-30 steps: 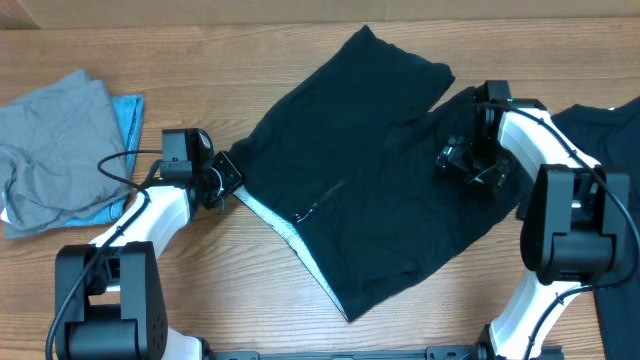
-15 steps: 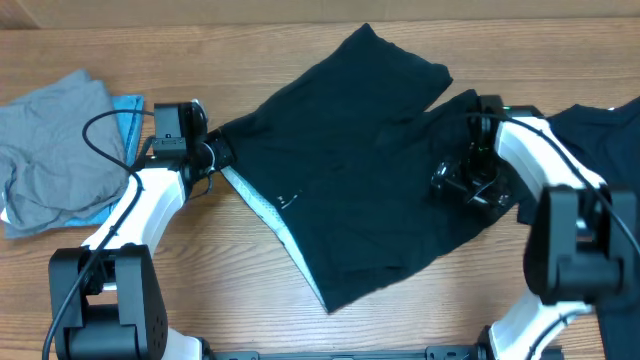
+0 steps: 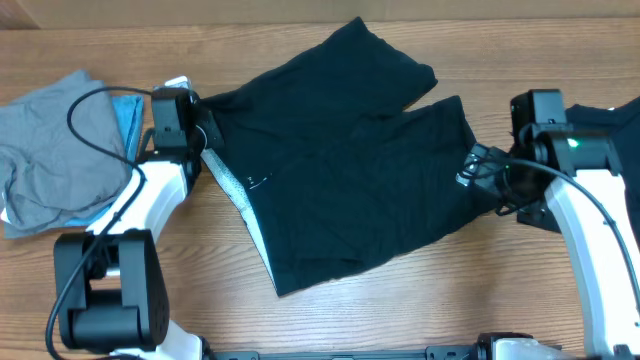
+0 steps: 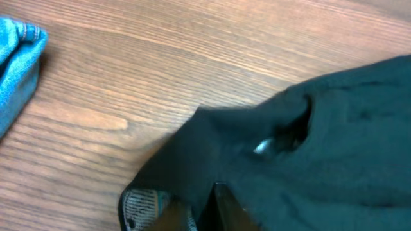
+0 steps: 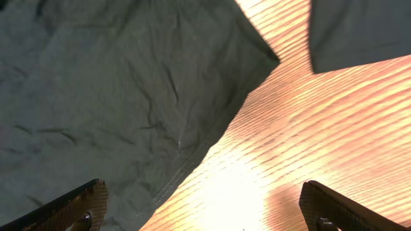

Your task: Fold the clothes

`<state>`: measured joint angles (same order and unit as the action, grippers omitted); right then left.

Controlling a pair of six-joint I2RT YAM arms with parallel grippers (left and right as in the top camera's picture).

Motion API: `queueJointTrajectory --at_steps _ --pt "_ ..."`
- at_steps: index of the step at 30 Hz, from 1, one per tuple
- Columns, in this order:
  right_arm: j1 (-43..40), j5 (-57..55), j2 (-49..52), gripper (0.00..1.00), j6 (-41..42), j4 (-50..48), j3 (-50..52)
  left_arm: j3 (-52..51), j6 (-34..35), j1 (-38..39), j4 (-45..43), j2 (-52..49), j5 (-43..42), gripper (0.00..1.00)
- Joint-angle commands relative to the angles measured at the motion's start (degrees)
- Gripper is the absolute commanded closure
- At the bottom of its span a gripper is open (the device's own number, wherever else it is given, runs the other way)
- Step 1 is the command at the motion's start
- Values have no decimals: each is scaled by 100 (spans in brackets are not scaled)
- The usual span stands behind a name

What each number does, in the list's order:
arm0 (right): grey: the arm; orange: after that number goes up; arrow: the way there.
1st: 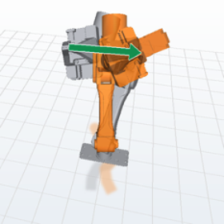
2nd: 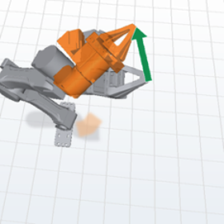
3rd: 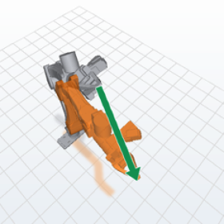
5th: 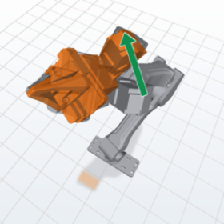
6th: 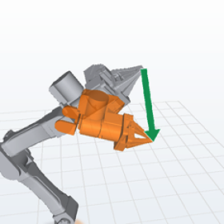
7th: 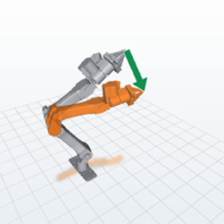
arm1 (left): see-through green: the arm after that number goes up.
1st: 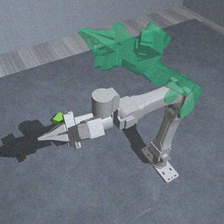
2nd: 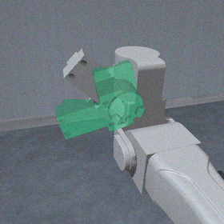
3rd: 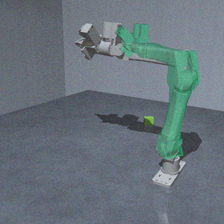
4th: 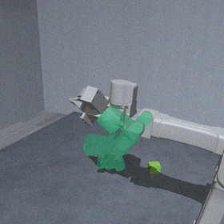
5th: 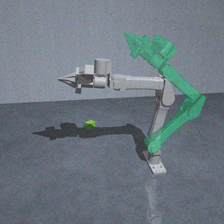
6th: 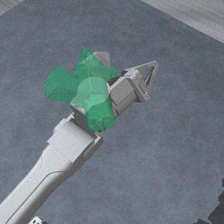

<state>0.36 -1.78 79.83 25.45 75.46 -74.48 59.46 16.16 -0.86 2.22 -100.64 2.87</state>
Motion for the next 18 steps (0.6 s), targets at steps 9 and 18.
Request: queueJointTrajectory --at_steps 9,18 --pt "-151 -634 -579 0 33 -7 -39 2321 452 33 3644 396 -446 23" --pt "-859 -199 -579 0 -31 -2 2 2214 527 750 5917 765 -2312 96"
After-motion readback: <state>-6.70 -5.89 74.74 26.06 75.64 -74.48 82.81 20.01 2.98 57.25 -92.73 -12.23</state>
